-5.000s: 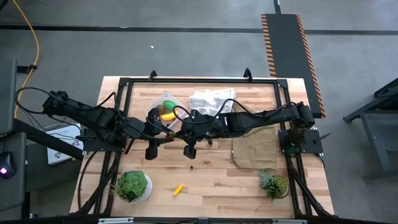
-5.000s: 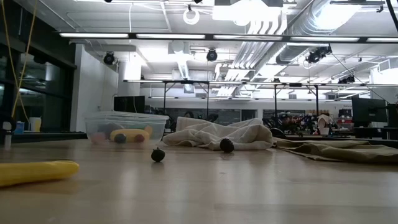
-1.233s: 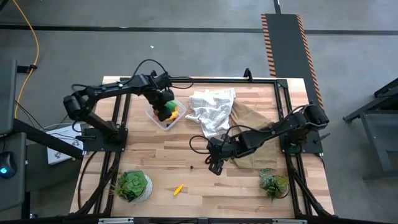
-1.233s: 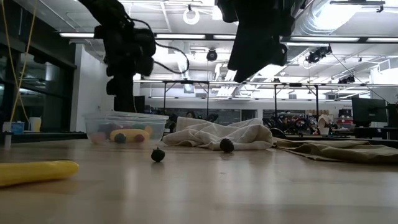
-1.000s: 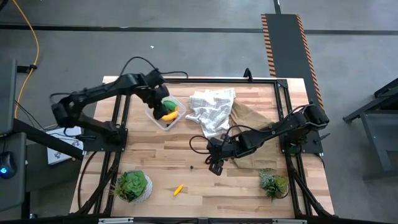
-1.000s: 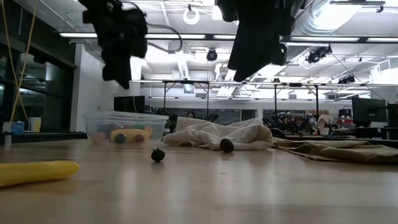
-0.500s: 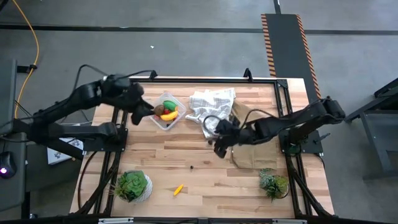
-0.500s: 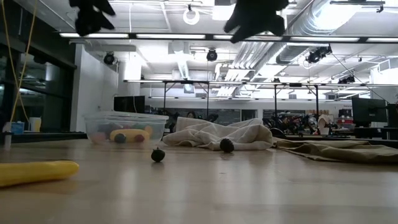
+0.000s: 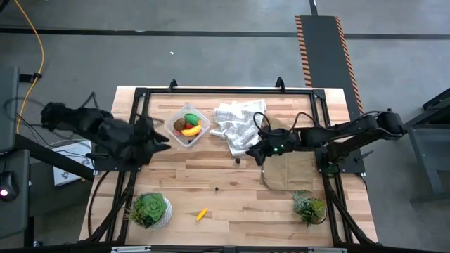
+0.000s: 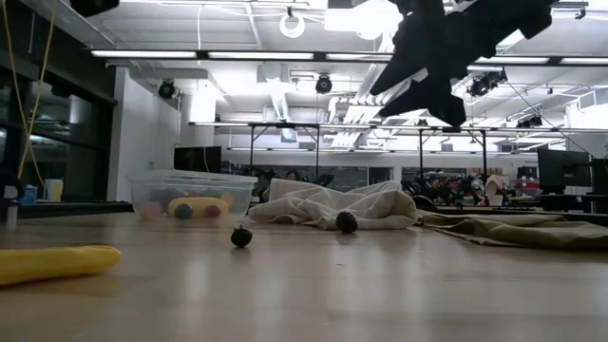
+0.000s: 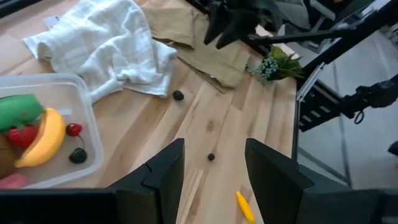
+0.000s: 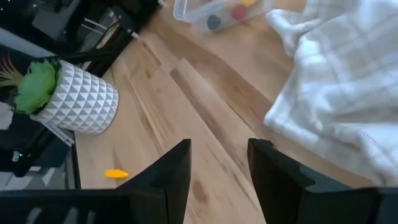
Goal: Pick and placing Produce into tupperware
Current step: Put the black blackberry into the transparent bin
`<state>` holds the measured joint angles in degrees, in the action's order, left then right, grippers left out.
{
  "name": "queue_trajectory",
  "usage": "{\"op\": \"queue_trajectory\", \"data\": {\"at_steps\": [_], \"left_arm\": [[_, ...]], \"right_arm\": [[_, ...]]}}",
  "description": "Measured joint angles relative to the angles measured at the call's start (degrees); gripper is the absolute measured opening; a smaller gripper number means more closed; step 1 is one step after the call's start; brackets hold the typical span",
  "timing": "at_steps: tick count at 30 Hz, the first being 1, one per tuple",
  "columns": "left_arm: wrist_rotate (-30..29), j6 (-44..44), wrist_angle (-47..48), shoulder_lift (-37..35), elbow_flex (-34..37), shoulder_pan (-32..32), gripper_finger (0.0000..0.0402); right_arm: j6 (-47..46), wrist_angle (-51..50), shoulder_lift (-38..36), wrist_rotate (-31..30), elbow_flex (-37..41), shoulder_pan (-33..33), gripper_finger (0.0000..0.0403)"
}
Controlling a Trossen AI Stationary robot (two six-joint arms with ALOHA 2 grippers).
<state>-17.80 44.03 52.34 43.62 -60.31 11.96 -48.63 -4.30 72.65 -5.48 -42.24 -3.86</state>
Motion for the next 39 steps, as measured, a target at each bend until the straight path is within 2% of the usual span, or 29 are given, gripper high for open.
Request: {"op": "queue_trajectory", "data": {"at_steps": [5, 7, 11, 15, 18, 21, 23, 33, 39], "left_arm": [[-12.61, 4.74, -3.06, 6.38, 0.04, 13.15, 0.0159], [-16.84, 6.8, -3.96, 9.55, 0.07, 16.92, 0.0159], [-22.86, 12.32, -5.0, 14.56, 0.07, 22.16, 0.0159], [-26.28, 17.52, -4.79, 17.59, 0.08, 25.56, 0.0159], [-27.38, 20.08, -4.75, 18.23, 0.09, 27.15, 0.0159], [-28.36, 21.99, -4.78, 18.42, 0.07, 28.25, 0.0159], [-28.8, 22.45, -4.84, 18.37, 0.07, 29.07, 0.0159], [-27.95, 22.45, -5.1, 18.4, 0.07, 30.57, 0.0159], [-26.98, 22.17, -5.05, 18.4, 0.07, 30.57, 0.0159]], "right_arm": [[0.83, -3.88, 2.75, 1.94, -3.32, 1.46, 0.0149], [0.06, -9.92, 4.73, 2.96, -5.92, 2.06, 0.0149], [0.27, -22.88, 10.82, 3.58, -15.11, 2.17, 0.0149], [2.42, -34.86, 18.06, 3.68, -24.84, 1.97, 0.0149], [2.26, -36.91, 22.07, 5.49, -28.6, 2.58, 0.0149], [0.88, -36.79, 25.61, 9.03, -29.04, 3.7, 0.0149], [0.42, -36.21, 26.77, 9.32, -29.08, 4.02, 0.0149], [-2.49, -32.87, 28.59, 7.42, -29.24, 3.85, 0.0152], [-2.99, -31.88, 29.36, 9.95, -29.22, 4.24, 0.0186]]}}
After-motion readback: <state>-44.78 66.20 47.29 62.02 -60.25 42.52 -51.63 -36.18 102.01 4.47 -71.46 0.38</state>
